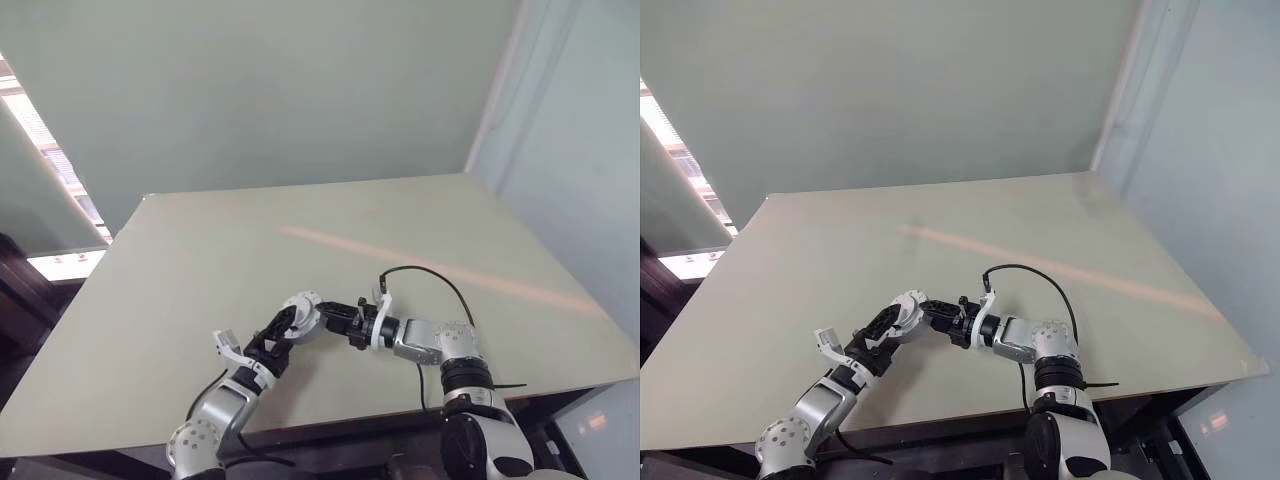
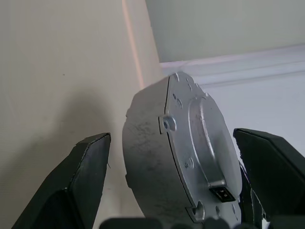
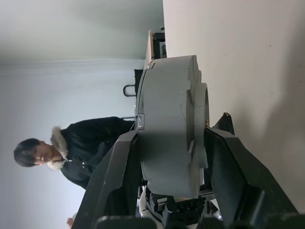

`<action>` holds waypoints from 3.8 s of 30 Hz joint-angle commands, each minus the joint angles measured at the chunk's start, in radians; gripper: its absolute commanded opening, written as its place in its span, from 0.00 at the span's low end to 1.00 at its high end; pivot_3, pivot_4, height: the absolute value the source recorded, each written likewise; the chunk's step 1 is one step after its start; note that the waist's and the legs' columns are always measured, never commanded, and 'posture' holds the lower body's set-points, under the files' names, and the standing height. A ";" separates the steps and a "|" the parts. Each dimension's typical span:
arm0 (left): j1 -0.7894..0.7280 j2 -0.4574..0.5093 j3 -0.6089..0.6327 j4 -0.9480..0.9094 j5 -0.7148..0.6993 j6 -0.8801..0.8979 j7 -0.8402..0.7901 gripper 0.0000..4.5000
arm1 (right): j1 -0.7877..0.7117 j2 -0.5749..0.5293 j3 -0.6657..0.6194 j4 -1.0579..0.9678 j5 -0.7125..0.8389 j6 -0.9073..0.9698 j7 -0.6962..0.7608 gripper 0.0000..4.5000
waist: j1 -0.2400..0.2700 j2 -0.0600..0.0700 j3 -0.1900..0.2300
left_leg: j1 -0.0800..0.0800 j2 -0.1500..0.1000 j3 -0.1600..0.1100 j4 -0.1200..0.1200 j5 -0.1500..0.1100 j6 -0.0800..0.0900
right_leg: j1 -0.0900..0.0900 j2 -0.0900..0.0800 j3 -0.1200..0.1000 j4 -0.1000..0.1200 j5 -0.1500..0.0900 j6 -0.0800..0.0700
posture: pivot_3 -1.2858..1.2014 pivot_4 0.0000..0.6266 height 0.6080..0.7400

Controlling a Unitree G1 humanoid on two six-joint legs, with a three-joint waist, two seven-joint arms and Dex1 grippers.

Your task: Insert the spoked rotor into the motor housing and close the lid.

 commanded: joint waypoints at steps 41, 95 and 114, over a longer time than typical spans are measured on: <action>-0.062 -0.064 0.026 0.036 -0.144 -0.098 -0.044 0.45 | 0.066 0.061 0.194 -0.168 0.024 -0.215 0.043 1.00 | 0.000 0.000 0.000 | -0.001 0.000 0.000 0.004 0.000 0.000 | 0.001 0.000 0.000 0.001 0.000 0.000 | 0.52 0.00 1.00; -0.229 0.230 0.022 0.313 0.649 -0.617 0.108 0.98 | 0.267 -0.237 0.770 -0.347 -0.785 -1.206 0.363 1.00 | 0.025 -0.014 0.000 | 0.012 0.000 -0.002 0.005 0.000 -0.001 | 0.011 0.001 0.000 0.002 0.001 -0.001 | 0.52 0.00 1.00; -0.071 0.313 -0.105 -0.007 0.700 -0.662 -0.134 0.99 | 0.243 -0.256 0.661 -0.325 -0.727 -1.116 0.340 1.00 | 0.042 -0.014 0.000 | 0.011 0.000 -0.001 0.005 0.000 -0.001 | 0.011 0.000 0.000 0.002 0.001 -0.001 | 0.52 0.00 1.00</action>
